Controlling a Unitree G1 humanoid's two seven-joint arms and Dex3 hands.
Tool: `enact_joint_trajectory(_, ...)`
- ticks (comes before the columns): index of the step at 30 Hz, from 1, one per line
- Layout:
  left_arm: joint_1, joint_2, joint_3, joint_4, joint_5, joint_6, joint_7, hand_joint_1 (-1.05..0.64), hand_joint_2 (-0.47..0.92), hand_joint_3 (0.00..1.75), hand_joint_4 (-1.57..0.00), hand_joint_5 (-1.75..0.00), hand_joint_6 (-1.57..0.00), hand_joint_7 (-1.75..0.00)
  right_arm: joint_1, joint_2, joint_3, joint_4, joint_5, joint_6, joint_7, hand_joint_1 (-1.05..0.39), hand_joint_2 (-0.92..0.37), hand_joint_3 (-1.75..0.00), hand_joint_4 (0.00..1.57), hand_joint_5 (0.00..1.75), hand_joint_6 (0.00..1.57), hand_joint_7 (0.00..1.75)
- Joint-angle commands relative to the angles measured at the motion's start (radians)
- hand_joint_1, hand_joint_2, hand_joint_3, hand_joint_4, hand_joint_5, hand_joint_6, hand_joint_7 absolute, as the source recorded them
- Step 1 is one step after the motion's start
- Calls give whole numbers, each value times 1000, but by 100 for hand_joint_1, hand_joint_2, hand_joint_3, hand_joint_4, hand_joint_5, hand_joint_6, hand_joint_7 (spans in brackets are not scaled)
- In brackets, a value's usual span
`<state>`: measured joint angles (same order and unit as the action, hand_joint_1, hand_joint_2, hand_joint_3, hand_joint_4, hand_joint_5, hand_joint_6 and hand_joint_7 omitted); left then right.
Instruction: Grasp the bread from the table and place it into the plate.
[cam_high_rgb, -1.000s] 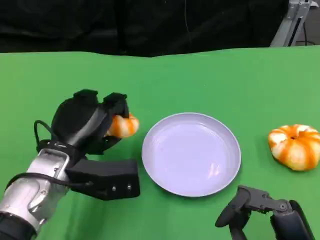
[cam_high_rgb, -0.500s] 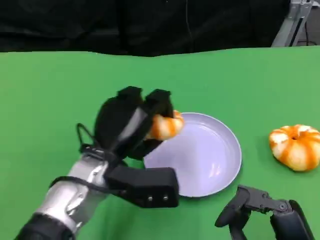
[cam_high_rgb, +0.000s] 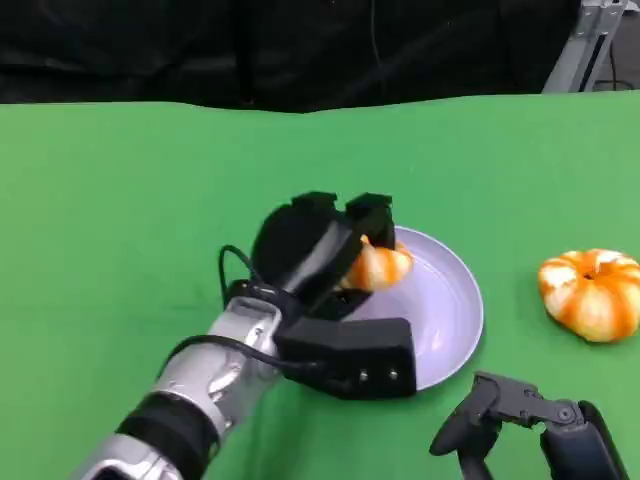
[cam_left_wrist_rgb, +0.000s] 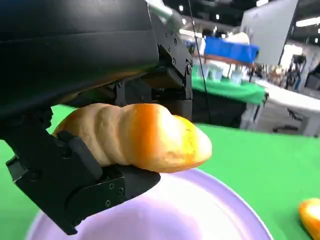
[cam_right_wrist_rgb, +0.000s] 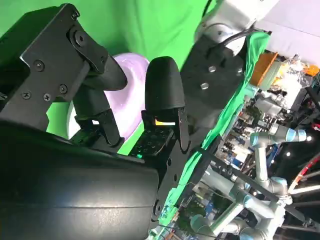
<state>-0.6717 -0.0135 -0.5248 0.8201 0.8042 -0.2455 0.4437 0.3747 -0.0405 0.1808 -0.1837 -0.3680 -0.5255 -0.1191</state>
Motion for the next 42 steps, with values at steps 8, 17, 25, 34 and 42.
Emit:
enact_joint_trajectory(8, -51, 18, -65, -2, -20, 70, -309, -71, 92, 33, -2, -24, -11, -1, 3, -4, 1, 0, 9, -6, -7, 7, -22, -145, 85, 152, 89, 124)
enact_joint_trajectory(17, -26, 101, -56, -189, -49, 133, -535, -92, 92, 47, 0, -1, -3, -1, -4, -8, -6, 7, 17, -4, -2, 11, -22, -146, 85, 153, 89, 124)
enact_joint_trajectory(25, 82, 231, 40, -530, -168, 182, -753, -91, 92, 48, -5, -3, -8, -4, -8, -7, -6, 12, 18, -9, -4, 11, -20, -148, 85, 153, 89, 126)
enact_joint_trajectory(34, 277, 283, 219, -837, -395, 215, -820, -62, 92, 31, -36, -22, -32, -11, -1, -5, -5, 6, 15, -5, -4, 9, -21, -147, 85, 154, 88, 126)
enact_joint_trajectory(42, 495, 170, 409, -878, -724, 30, -728, -9, 75, 56, -72, -97, -82, -47, 4, -3, -2, -3, 16, 2, -2, 6, -22, -146, 84, 154, 88, 127)
